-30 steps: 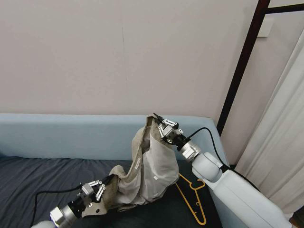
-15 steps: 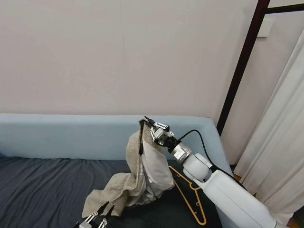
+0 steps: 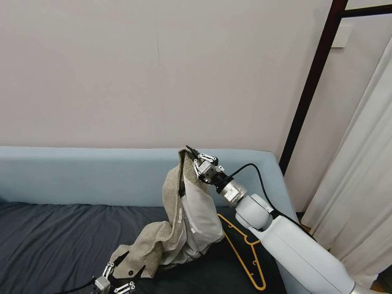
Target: Pick up the clothes from the sofa and hang them on the clothes hanger.
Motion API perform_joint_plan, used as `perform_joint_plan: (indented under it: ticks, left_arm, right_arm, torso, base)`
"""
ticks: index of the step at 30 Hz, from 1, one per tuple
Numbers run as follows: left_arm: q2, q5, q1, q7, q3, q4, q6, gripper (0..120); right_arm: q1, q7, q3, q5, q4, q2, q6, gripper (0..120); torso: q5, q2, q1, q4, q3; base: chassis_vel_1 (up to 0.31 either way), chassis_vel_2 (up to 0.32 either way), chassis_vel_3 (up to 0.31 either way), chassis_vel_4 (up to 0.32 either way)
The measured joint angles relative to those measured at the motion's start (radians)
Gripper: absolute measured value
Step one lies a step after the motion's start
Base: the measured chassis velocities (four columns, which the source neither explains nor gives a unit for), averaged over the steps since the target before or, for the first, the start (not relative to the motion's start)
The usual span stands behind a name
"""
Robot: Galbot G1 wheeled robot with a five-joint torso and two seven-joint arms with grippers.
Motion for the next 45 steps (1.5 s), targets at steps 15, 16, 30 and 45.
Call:
perform_joint_plan:
  ticks: [15, 16, 30, 45]
  left_arm:
    - [-0.065, -0.061, -0.145, 0.145, 0.062, 0.214, -0.001, 95]
    - [-0.069, -0.065, -0.148, 0.145, 0.063, 0.218, -0.001, 93]
    - [-0.076, -0.098, -0.141, 0.141, 0.063, 0.225, -0.002, 39]
    - [-0.060, -0.139, -0.066, 0.100, 0.026, 0.084, -0.045, 0]
  right_arm:
    - [0.000, 0.000, 0.011, 0.012, 0.018, -0.006, -0.007, 0]
    - [0.000, 0.000, 0.011, 0.012, 0.019, -0.006, -0.007, 0]
    - [0.013, 0.000, 0.012, 0.025, 0.023, -0.002, -0.013, 0]
    - [0.001, 0.064, 0.027, 0.064, 0.033, -0.034, -0.089, 0]
  torso:
    - [0.0000, 0.000, 0.000, 0.0001, 0.000]
    - [0.0001, 0.000, 0.000, 0.0000, 0.000]
    - [0.0001, 0.000, 0.000, 0.0002, 0.000]
    - [-0.0001, 0.000, 0.000, 0.0002, 0.000]
  base:
    - [0.000, 0.000, 0.000, 0.000]
    - [0.000, 0.000, 0.000, 0.000]
    - [0.000, 0.000, 0.000, 0.000]
    - [0.000, 0.000, 0.000, 0.000]
